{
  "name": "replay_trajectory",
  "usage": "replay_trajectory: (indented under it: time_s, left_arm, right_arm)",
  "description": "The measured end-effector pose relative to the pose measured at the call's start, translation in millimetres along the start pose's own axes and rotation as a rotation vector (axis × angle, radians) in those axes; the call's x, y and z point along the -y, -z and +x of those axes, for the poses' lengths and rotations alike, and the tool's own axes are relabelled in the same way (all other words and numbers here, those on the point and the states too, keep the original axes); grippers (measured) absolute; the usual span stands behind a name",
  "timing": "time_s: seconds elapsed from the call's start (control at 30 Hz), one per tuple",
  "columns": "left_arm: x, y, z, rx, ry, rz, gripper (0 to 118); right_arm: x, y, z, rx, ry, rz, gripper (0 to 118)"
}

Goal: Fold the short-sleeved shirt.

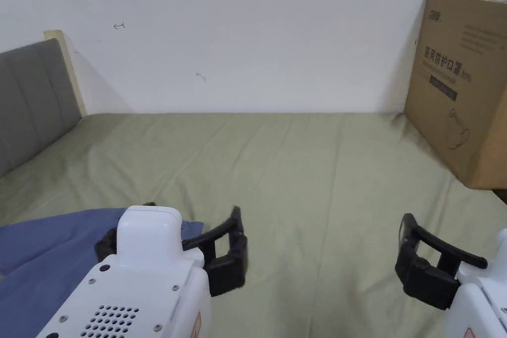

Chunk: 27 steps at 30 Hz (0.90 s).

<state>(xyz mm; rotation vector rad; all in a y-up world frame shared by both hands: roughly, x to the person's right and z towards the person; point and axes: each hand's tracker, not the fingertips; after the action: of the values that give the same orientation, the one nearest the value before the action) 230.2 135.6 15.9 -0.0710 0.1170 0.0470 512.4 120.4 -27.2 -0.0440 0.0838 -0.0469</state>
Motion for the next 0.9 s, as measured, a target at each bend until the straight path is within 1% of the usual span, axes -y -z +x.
replay_trajectory:
  time_s: [0.03,0.07,0.1,0.17,0.2,0.23,0.3,0.37,0.5,0.6,0.7,0.77,0.9]
  left_arm:
    - [0.3,-0.2,0.2,-0.014,0.001,0.015,54]
    - [0.3,0.4,0.3,-0.024,0.006,0.017,25]
    - [0.3,1.4,-0.3,-0.031,0.008,0.014,6]
    - [-1.2,3.1,-3.2,-0.035,0.0,-0.019,0]
    - [-1.6,5.7,-4.6,-0.019,-0.008,-0.052,0]
    - [-0.5,6.5,-5.6,-0.004,-0.016,-0.052,0]
    - [0.5,6.3,-5.2,0.006,-0.027,-0.052,0]
    - [0.9,3.9,-5.1,-0.012,-0.024,-0.035,0]
    - [-4.1,7.7,-9.3,-0.019,-0.019,-0.059,0]
    - [-7.1,4.7,-17.8,-0.04,-0.026,-0.057,0]
    - [-12.4,-3.1,-33.0,-0.097,-0.02,-0.052,0]
    - [-16.3,-11.8,-48.4,-0.158,-0.015,-0.045,0]
    - [-19.0,-32.0,-84.0,-0.296,-0.024,-0.041,0]
  right_arm:
    - [0.4,0.0,-1.2,0.0,-0.003,0.005,66]
    - [0.5,-0.1,-2.2,0.008,-0.003,0.012,36]
    - [0.6,-0.7,-1.9,0.01,0.0,0.021,19]
    - [0.3,-3.2,-0.7,-0.018,0.003,0.046,16]
    - [-0.9,-2.9,-0.7,-0.026,-0.001,0.042,10]
    - [-1.2,-2.4,-1.3,-0.024,-0.002,0.041,0]
    - [-1.3,-3.4,-1.7,0.001,0.015,0.044,0]
    - [-1.4,-2.4,0.9,-0.039,0.033,0.025,0]
    - [0.4,0.2,-2.1,-0.048,0.002,0.011,0]
    - [-2.8,3.7,-9.0,-0.091,-0.002,0.001,0]
    - [-5.8,11.9,-25.9,-0.171,0.01,-0.018,0]
    - [-6.1,15.9,-45.3,-0.244,0.0,-0.027,0]
    - [-2.3,20.6,-96.2,-0.407,-0.015,-0.051,0]
